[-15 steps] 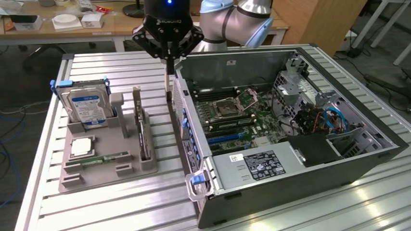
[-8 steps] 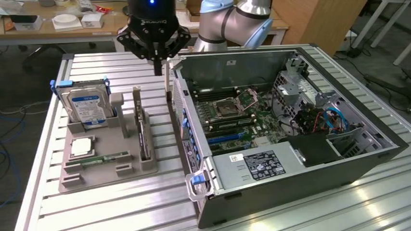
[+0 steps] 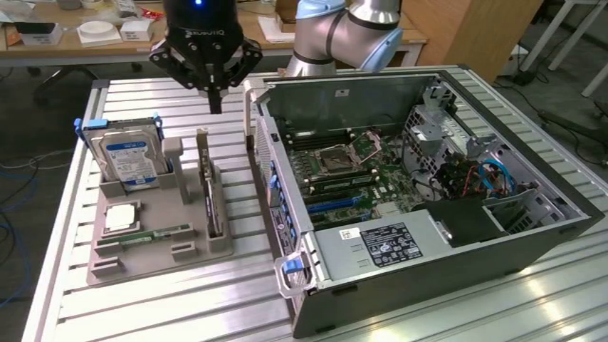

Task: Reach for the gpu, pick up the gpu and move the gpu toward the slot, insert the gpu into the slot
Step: 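Reach for the gpu, then pick up the gpu and move the gpu toward the slot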

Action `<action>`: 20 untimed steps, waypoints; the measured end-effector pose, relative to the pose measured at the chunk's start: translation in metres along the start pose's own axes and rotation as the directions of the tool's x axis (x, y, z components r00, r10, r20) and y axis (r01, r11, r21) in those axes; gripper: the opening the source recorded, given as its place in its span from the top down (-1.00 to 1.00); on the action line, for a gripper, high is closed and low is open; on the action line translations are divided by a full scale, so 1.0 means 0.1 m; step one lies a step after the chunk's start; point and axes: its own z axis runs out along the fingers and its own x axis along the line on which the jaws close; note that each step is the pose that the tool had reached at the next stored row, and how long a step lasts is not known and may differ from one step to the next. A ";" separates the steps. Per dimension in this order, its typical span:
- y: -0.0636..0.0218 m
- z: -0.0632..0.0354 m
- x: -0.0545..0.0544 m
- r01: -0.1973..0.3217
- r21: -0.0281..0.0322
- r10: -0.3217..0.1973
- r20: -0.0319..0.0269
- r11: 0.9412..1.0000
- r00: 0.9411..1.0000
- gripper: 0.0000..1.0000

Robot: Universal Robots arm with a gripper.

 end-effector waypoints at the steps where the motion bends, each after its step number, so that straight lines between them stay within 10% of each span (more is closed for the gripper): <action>1: -0.003 -0.001 0.03 0.000 0.000 0.000 0.000 1.000 1.000 0.80; 9: -0.022 -0.007 0.25 0.000 0.000 0.000 0.000 1.000 1.000 0.80; 20: -0.022 -0.007 0.25 0.000 0.000 0.000 0.000 1.000 1.000 0.80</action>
